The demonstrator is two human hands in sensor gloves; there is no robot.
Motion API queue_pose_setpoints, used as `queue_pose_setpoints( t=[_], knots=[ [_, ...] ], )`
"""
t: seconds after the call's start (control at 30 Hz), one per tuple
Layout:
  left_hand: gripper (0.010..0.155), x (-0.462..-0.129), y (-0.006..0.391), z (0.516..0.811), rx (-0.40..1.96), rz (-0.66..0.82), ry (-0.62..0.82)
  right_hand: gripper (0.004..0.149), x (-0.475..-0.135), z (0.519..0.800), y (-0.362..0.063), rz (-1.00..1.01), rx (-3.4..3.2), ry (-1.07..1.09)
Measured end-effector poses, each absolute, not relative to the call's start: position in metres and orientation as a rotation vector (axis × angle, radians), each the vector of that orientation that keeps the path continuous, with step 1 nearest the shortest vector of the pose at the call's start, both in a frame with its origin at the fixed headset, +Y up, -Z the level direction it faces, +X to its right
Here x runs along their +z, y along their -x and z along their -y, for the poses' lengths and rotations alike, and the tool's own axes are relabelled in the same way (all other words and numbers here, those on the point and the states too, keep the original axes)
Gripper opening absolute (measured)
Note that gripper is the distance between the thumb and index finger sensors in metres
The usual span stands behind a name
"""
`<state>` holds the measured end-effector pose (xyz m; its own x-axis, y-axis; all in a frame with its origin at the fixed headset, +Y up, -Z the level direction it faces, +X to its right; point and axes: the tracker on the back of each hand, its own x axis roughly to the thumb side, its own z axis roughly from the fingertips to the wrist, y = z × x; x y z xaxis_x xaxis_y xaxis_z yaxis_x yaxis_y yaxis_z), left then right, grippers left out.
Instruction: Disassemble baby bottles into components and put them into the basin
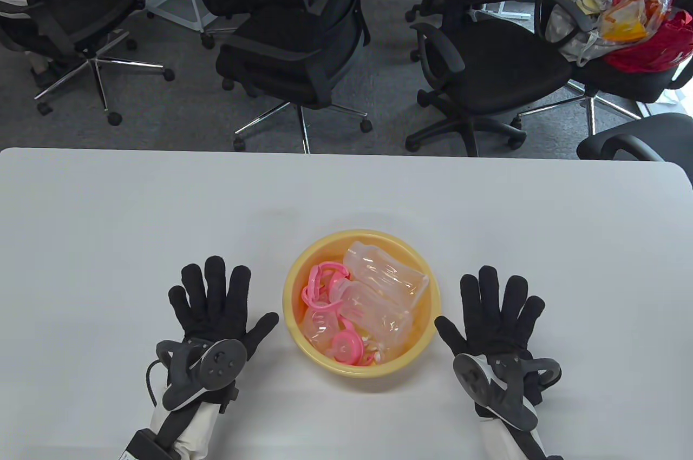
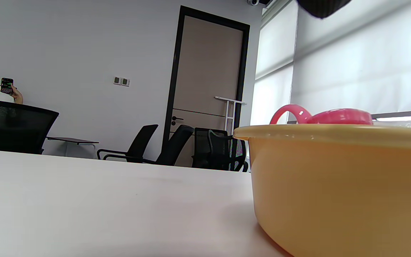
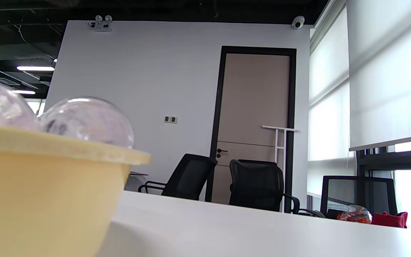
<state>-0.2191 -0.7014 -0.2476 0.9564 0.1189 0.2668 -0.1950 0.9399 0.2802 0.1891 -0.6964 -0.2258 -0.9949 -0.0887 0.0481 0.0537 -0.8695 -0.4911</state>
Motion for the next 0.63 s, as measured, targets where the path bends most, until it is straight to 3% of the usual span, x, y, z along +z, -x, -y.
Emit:
queue_pose_setpoints(
  t=[0.63],
  knots=[
    [0.086, -0.2481, 0.2210, 0.7055, 0.164, 0.230, -0.298, 0.080, -0.2242, 0.6977, -0.1913, -0.762, -2.995, 0.097]
  ],
)
